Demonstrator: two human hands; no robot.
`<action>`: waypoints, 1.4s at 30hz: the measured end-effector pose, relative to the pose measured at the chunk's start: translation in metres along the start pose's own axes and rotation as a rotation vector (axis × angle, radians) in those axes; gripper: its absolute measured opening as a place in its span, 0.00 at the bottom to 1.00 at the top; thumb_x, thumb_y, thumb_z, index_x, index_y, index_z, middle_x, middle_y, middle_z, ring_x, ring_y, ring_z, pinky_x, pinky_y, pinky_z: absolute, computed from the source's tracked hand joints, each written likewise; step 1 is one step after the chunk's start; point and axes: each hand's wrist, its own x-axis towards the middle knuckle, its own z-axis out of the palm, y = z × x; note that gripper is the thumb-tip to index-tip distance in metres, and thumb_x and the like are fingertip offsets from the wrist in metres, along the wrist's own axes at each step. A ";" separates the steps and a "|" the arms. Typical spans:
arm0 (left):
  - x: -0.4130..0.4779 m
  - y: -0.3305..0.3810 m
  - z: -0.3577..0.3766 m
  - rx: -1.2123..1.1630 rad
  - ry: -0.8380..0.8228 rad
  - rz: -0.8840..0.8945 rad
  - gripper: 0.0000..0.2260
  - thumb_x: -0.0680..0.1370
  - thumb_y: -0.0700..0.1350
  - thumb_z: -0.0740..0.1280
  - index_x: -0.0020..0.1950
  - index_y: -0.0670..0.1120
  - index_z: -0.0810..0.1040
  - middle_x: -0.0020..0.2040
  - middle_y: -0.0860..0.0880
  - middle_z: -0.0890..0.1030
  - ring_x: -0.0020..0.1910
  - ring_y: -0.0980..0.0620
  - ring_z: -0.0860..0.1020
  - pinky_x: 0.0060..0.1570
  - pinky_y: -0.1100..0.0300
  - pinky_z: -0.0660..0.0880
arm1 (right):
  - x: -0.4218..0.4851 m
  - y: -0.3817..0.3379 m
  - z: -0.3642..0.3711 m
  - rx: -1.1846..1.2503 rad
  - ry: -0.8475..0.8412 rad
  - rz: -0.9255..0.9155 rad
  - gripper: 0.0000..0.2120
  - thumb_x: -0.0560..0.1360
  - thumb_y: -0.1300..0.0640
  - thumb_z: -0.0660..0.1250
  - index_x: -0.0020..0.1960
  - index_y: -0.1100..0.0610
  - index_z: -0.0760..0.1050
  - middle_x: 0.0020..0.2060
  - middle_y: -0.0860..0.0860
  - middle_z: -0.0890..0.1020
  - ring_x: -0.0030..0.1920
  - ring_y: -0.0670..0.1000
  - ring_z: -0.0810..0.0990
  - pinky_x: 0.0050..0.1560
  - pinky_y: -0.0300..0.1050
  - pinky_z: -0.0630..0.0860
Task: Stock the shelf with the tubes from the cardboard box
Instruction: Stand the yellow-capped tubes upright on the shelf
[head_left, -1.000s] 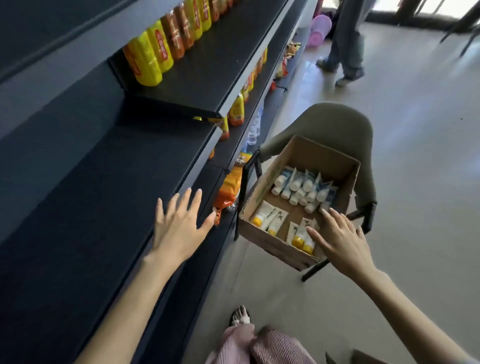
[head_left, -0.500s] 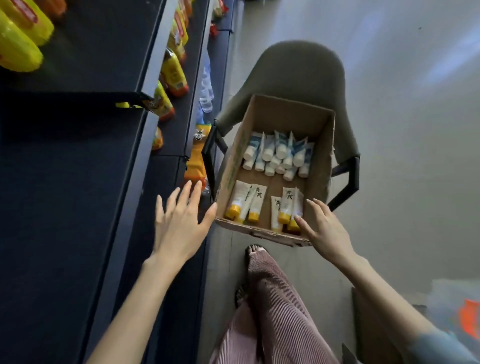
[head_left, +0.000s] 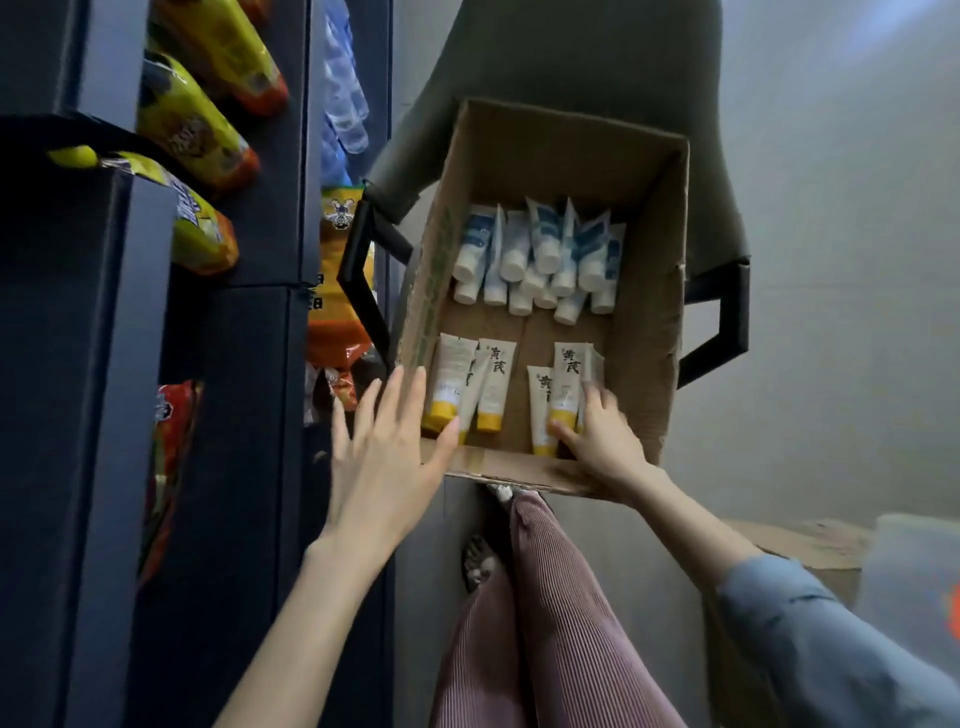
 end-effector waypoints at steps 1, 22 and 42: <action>0.002 0.000 0.003 -0.002 -0.005 0.002 0.33 0.77 0.66 0.39 0.78 0.51 0.47 0.79 0.51 0.51 0.77 0.51 0.49 0.74 0.47 0.40 | 0.006 0.002 0.002 0.040 0.002 0.029 0.34 0.77 0.48 0.63 0.76 0.58 0.51 0.72 0.61 0.60 0.69 0.64 0.65 0.65 0.57 0.67; 0.021 -0.009 0.021 -0.192 0.016 0.014 0.34 0.75 0.67 0.40 0.78 0.52 0.52 0.77 0.54 0.57 0.76 0.55 0.53 0.74 0.53 0.44 | 0.099 -0.009 0.060 0.807 0.197 0.482 0.33 0.72 0.49 0.72 0.69 0.61 0.62 0.66 0.58 0.73 0.65 0.59 0.72 0.65 0.55 0.70; 0.020 0.008 0.021 -0.490 0.047 -0.028 0.26 0.79 0.58 0.57 0.76 0.53 0.59 0.75 0.57 0.62 0.73 0.61 0.56 0.71 0.59 0.55 | 0.039 -0.050 0.009 1.359 -0.277 0.075 0.24 0.72 0.60 0.71 0.66 0.58 0.68 0.55 0.56 0.82 0.50 0.54 0.83 0.44 0.51 0.82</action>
